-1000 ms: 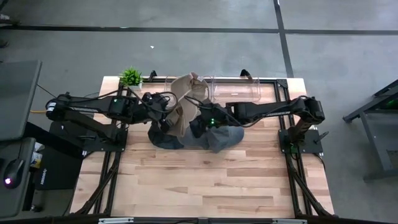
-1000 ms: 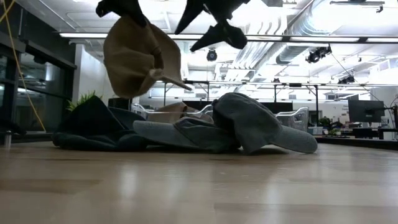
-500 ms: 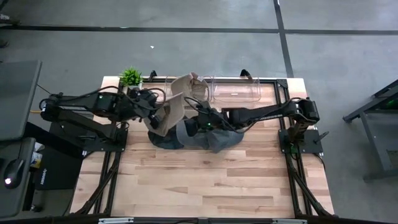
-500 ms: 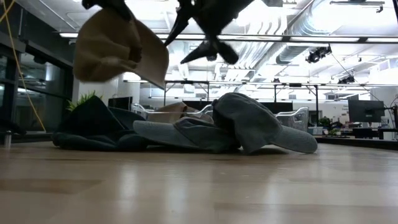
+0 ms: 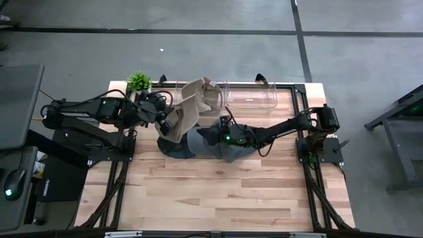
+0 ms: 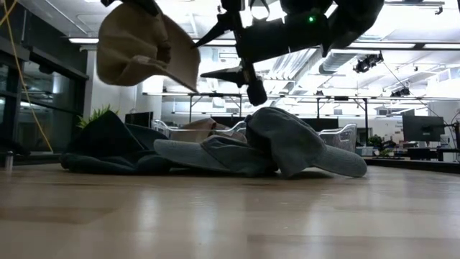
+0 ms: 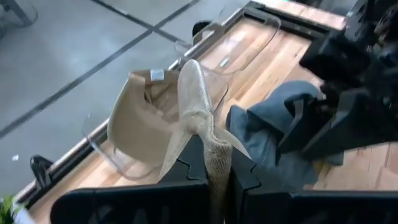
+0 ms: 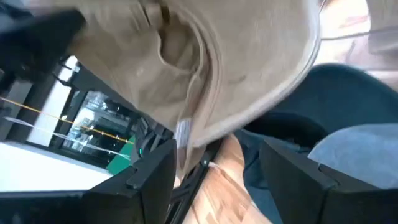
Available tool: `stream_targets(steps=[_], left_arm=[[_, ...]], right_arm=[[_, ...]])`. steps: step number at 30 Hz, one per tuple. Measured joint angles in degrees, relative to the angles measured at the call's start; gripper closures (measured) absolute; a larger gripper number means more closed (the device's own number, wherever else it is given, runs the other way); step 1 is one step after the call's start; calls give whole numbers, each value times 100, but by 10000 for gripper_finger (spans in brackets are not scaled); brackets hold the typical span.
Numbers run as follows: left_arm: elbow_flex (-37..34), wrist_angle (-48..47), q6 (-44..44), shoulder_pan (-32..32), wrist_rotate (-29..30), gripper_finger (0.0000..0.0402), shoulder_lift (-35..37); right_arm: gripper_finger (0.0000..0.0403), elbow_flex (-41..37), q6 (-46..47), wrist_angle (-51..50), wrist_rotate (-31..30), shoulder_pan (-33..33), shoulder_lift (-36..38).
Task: Pick & Place hat
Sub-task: Put the brown cap into the left transparent bin
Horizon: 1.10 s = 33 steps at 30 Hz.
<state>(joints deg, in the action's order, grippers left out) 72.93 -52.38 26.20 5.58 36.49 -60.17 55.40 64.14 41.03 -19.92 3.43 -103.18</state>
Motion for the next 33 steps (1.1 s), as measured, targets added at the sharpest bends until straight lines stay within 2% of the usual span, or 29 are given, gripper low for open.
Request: stream_targets(steps=[3,14,33], left_arm=[[2,240,-91,-106,32,401,-99],[2,705,-358,-669,-552,401,-150],[2,947,-392,-671,-721,401,-158]], right_arm=[[178,2,-2,2,-165,40,-2],[177,4,96,-157,-181,2,-4],[177,6,147,-73,133,-498,-6]])
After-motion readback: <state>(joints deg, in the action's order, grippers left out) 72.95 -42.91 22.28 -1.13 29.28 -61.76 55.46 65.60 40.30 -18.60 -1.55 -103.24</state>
